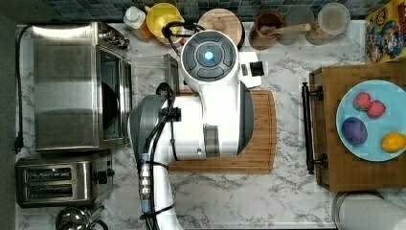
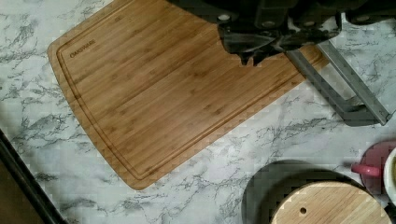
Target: Close the oven.
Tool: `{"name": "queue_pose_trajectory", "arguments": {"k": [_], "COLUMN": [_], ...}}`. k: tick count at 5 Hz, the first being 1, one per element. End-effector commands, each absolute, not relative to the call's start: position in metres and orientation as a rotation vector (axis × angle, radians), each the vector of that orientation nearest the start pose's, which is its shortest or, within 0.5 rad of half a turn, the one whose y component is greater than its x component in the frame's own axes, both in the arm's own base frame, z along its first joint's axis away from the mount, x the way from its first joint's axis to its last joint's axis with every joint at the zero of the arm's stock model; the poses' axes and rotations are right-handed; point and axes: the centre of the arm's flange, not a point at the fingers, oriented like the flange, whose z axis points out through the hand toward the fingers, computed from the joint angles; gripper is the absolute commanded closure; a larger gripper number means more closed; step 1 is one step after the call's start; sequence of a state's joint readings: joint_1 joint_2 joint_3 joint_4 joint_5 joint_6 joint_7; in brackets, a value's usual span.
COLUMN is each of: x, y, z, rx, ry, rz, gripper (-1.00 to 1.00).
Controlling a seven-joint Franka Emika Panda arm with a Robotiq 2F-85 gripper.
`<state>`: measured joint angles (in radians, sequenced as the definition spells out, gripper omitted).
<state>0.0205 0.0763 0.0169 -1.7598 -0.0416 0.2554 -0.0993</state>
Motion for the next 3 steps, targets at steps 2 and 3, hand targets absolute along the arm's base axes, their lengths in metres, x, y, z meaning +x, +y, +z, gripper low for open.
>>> {"name": "queue_pose_trajectory", "arguments": {"k": [2, 3], "x": [0.579, 0.581], "y": [0.009, -0.006], "z": [0.492, 0.464], "rx": [-2.999, -2.955], "ry": [0.789, 0.584], "rz": [-0.019, 0.059], "gripper": [1.0, 1.0]}}
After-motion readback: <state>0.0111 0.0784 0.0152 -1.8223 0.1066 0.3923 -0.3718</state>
